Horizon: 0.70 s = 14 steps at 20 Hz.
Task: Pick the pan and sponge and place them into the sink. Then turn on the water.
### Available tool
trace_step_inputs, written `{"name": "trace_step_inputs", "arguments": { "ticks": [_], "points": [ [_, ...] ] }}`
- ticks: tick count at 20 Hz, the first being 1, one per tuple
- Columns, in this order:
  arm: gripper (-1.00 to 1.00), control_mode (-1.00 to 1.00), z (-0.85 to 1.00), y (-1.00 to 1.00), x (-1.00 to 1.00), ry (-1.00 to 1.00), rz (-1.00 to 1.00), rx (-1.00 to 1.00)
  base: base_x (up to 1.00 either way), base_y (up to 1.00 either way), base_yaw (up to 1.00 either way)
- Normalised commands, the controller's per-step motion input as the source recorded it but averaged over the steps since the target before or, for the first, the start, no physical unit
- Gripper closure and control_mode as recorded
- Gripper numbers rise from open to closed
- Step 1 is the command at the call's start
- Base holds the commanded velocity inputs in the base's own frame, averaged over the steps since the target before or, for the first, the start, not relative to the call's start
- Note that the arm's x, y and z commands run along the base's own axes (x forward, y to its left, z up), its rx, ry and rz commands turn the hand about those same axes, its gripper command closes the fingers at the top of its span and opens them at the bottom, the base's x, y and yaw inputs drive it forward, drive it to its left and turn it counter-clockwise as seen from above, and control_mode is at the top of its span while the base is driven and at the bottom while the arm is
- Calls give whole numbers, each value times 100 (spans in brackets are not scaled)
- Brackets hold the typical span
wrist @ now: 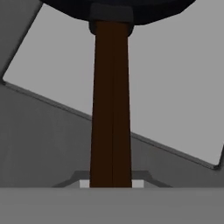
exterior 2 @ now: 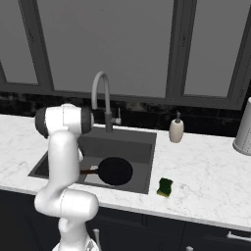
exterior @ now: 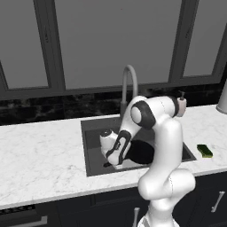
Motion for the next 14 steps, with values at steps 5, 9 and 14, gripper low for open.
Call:
{"name": "trace_step_inputs", "arguments": {
  "ticks": [5, 9, 14],
  "points": [
    [100, -100, -21, 18, 0, -5, 0, 0, 0, 0, 0],
    [-100, -100, 2, 11, 0, -20, 0, 0, 0, 0, 0],
    [-100, -100, 12, 0, -18, -20, -1, 0, 0, 0, 0]
  ]
}}
